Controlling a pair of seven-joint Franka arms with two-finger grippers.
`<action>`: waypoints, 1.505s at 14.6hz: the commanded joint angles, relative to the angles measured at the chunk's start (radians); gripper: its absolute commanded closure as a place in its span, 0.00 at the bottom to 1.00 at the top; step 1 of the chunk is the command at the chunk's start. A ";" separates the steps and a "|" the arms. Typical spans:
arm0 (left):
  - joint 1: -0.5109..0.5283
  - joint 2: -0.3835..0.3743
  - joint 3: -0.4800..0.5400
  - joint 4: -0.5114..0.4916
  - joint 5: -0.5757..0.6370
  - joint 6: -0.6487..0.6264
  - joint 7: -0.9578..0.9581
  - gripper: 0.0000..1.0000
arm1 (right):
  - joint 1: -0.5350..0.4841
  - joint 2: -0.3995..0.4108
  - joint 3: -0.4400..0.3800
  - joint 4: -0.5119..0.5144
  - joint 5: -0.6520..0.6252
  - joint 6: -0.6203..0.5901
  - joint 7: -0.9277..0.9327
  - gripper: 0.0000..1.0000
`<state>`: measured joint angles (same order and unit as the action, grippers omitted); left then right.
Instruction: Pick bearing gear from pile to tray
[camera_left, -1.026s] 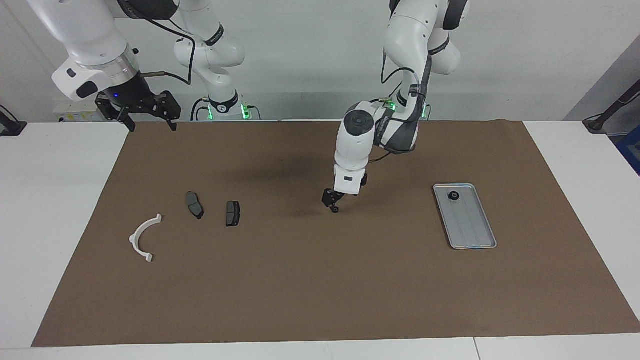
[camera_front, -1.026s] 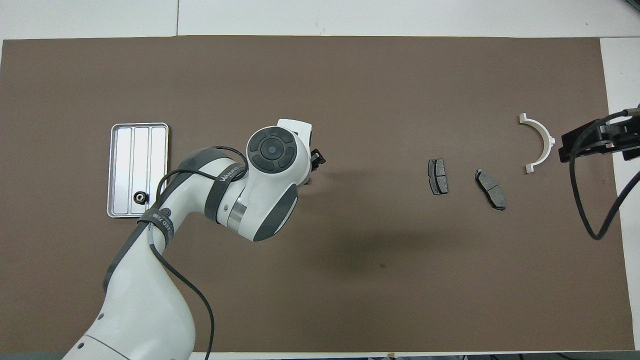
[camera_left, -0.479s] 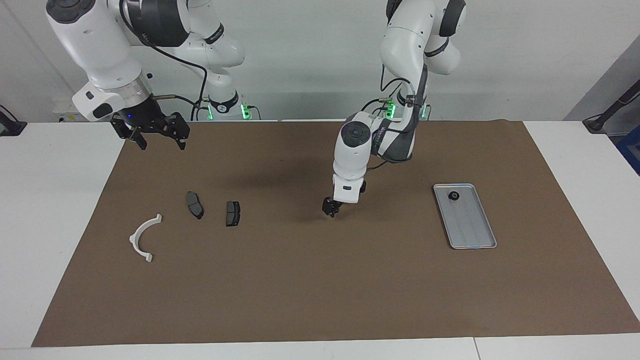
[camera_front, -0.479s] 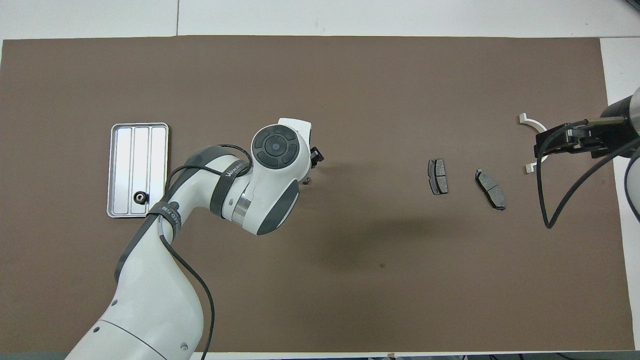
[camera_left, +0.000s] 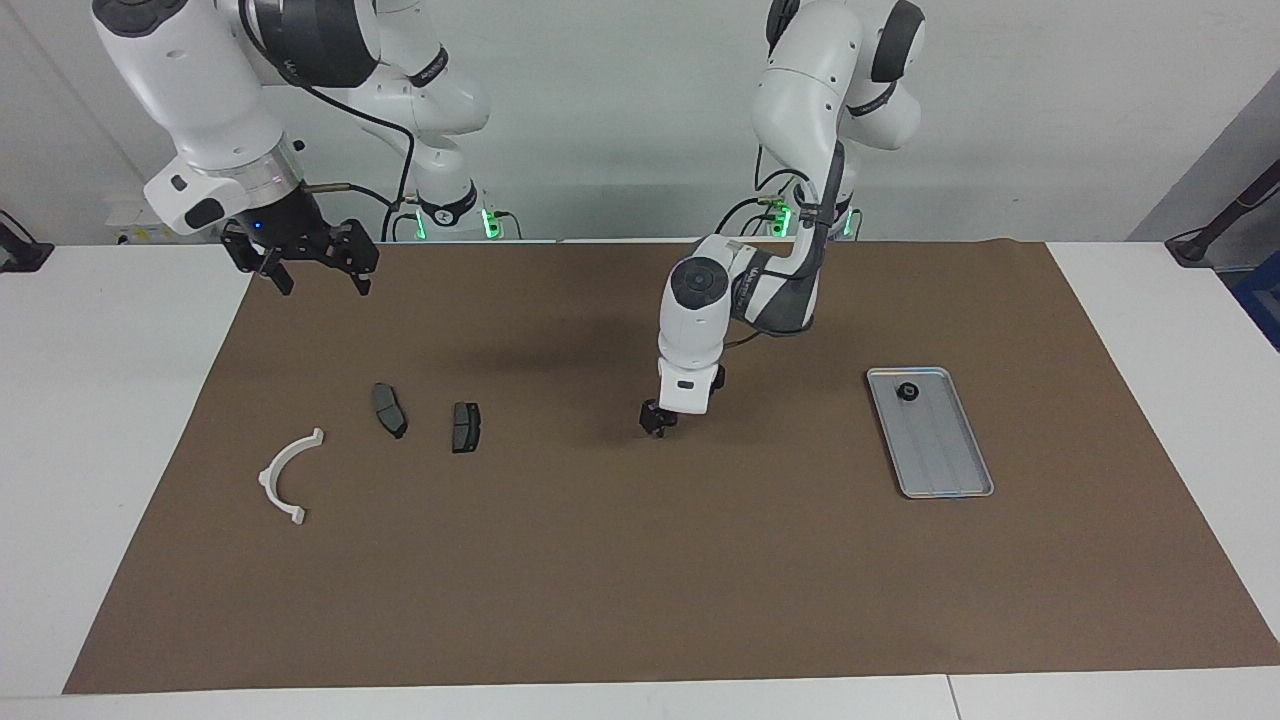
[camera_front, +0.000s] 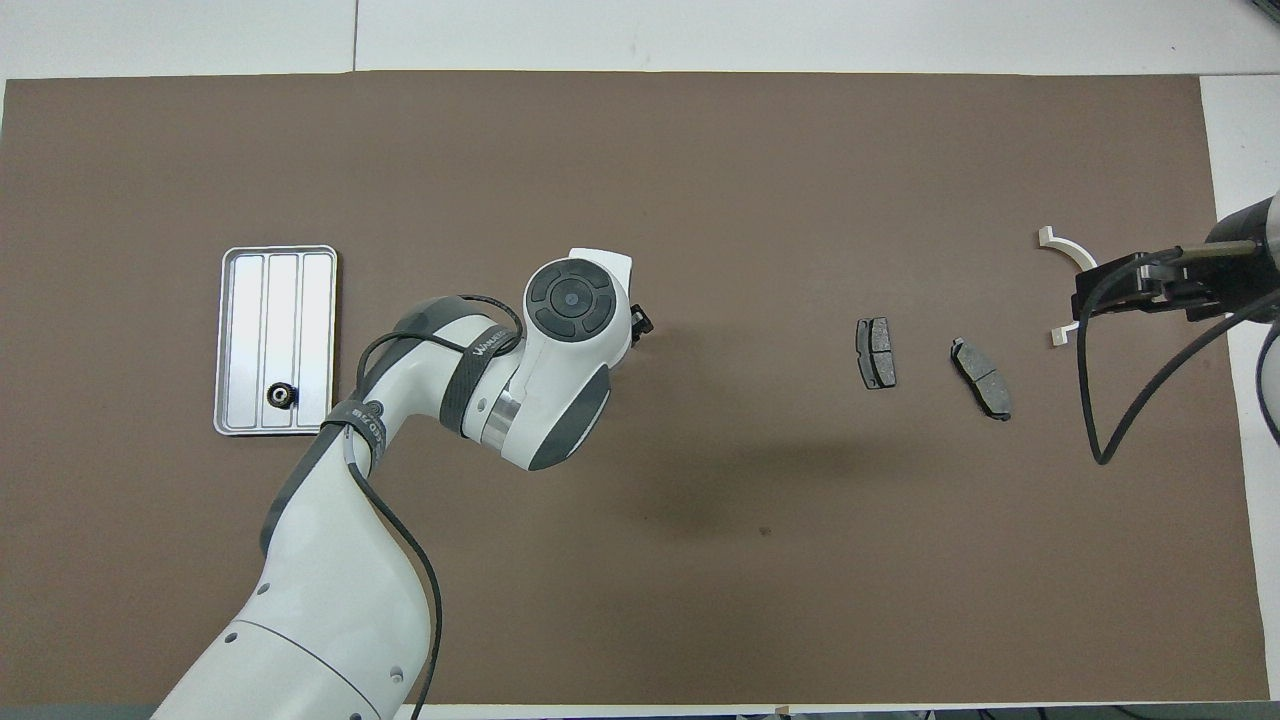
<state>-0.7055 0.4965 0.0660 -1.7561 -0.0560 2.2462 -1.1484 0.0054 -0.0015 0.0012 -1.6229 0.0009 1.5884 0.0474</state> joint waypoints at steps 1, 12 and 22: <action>-0.020 0.019 0.014 0.035 0.018 -0.014 -0.031 0.13 | -0.015 -0.026 0.008 -0.035 0.021 0.024 0.011 0.00; -0.034 0.017 0.015 0.033 0.024 -0.048 -0.074 1.00 | -0.016 -0.026 0.005 -0.037 0.004 0.028 -0.150 0.00; 0.147 -0.226 0.061 -0.124 0.038 -0.149 0.197 1.00 | -0.016 -0.028 0.005 -0.038 0.004 0.025 -0.139 0.00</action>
<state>-0.6275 0.3896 0.1341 -1.7628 -0.0342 2.1032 -1.0514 0.0052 -0.0018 -0.0008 -1.6255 0.0008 1.5904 -0.0723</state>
